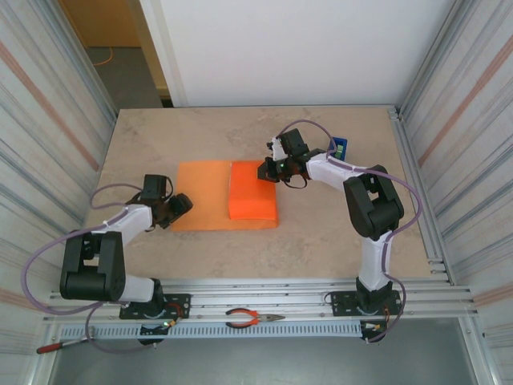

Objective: Wrap the gift box in paper

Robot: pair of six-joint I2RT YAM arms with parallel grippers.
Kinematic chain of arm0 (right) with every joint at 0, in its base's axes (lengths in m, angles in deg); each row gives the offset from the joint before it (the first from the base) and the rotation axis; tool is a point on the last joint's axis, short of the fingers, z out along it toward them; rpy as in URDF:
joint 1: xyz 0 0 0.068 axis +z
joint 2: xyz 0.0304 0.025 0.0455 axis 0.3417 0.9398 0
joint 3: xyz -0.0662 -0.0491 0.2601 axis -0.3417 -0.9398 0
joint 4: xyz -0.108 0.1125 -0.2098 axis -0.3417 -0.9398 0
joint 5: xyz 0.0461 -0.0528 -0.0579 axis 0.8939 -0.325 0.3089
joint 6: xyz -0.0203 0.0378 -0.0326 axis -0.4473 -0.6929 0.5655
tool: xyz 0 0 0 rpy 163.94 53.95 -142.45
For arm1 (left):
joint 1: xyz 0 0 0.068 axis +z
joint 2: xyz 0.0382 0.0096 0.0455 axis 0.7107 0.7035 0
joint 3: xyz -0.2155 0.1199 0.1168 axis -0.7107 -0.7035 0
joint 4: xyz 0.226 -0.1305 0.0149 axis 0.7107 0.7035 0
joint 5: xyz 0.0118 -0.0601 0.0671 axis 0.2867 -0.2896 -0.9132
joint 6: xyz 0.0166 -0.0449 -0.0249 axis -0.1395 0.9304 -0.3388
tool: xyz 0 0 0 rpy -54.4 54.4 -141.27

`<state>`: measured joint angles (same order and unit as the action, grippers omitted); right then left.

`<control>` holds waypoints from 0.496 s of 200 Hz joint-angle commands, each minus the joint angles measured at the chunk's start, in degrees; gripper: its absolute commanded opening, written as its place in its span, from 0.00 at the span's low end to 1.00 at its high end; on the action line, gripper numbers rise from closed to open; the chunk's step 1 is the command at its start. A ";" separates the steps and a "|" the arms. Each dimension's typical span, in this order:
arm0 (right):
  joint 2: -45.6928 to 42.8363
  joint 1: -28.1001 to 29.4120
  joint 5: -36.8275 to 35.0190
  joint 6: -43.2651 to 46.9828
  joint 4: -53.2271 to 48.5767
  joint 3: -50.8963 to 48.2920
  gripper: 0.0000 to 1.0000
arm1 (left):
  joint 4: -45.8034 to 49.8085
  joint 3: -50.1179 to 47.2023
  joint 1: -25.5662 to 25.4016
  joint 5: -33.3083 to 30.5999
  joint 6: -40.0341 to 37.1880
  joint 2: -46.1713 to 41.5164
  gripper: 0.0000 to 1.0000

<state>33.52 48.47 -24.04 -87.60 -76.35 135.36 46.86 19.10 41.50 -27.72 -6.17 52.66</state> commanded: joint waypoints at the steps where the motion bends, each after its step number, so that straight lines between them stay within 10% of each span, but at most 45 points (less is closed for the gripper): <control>1: 2.24 0.30 -2.73 0.13 -4.80 -3.07 0.00 | 2.13 -0.27 0.69 -3.28 -0.14 -2.03 0.70; 99: 2.68 0.34 -2.57 -0.48 -4.31 -2.74 0.00 | -2.34 -0.20 0.77 5.14 -2.03 2.17 0.71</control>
<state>33.43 48.45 -23.89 -87.63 -75.85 135.03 47.65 19.07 42.35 -28.39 -7.04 52.92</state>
